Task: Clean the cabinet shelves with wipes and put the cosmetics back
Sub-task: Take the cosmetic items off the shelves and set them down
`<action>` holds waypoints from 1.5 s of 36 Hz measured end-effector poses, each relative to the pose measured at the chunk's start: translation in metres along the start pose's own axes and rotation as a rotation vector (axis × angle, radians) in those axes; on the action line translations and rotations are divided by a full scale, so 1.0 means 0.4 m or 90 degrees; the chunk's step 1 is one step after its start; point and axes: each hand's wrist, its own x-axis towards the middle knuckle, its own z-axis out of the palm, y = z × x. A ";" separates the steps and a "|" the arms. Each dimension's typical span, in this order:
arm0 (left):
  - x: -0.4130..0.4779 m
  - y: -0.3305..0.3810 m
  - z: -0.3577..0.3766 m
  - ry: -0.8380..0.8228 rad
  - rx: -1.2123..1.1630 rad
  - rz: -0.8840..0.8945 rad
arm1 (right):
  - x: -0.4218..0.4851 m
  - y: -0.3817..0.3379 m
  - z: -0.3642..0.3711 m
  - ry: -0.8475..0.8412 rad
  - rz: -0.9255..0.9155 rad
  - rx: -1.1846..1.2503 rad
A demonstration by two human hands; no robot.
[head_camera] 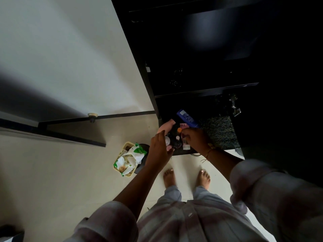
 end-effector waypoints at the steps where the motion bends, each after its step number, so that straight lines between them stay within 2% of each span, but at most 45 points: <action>1: -0.003 0.002 -0.001 0.003 0.001 -0.003 | -0.006 0.001 -0.002 0.008 0.000 -0.005; 6: -0.016 0.011 -0.018 0.010 0.003 -0.006 | -0.030 -0.019 -0.042 0.052 0.004 -0.030; 11: -0.024 0.002 -0.037 0.019 -0.003 0.023 | -0.052 -0.052 -0.074 0.048 0.021 -0.050; 16: -0.044 0.032 -0.088 0.060 -0.046 0.107 | -0.082 -0.080 -0.089 0.112 0.015 -0.059; 21: -0.055 0.018 -0.103 0.058 -0.039 0.102 | -0.121 -0.117 -0.097 0.181 0.001 -0.058; 25: -0.066 -0.010 -0.108 0.056 -0.019 0.071 | -0.146 -0.146 -0.093 0.257 -0.056 -0.092; 28: -0.080 -0.037 -0.104 0.066 -0.012 0.065 | -0.167 -0.179 -0.088 0.273 -0.129 -0.149; 30: -0.099 -0.054 -0.103 0.082 -0.011 0.045 | -0.183 -0.191 -0.080 0.246 -0.158 -0.166; 34: -0.146 -0.085 -0.091 0.120 0.001 0.030 | -0.216 -0.218 -0.053 0.117 -0.141 -0.135; 36: -0.177 -0.105 -0.076 0.126 0.020 0.020 | -0.235 -0.226 -0.039 0.086 -0.204 -0.169; 38: -0.217 -0.123 -0.059 0.129 0.009 -0.014 | -0.251 -0.225 -0.009 0.077 -0.334 -0.297; 40: -0.265 -0.127 -0.047 0.132 -0.029 -0.071 | -0.268 -0.222 0.024 0.089 -0.382 -0.329; 43: -0.330 -0.140 -0.029 0.131 -0.063 -0.136 | -0.316 -0.236 0.070 0.019 -0.293 -0.118; 45: -0.375 -0.161 -0.019 0.116 -0.080 -0.172 | -0.342 -0.247 0.095 -0.017 -0.237 -0.061; 49: -0.452 -0.205 -0.021 0.108 -0.072 -0.205 | -0.373 -0.273 0.152 -0.168 -0.160 -0.062; 54: -0.482 -0.266 -0.030 0.096 -0.093 -0.240 | -0.360 -0.302 0.201 -0.237 -0.124 -0.096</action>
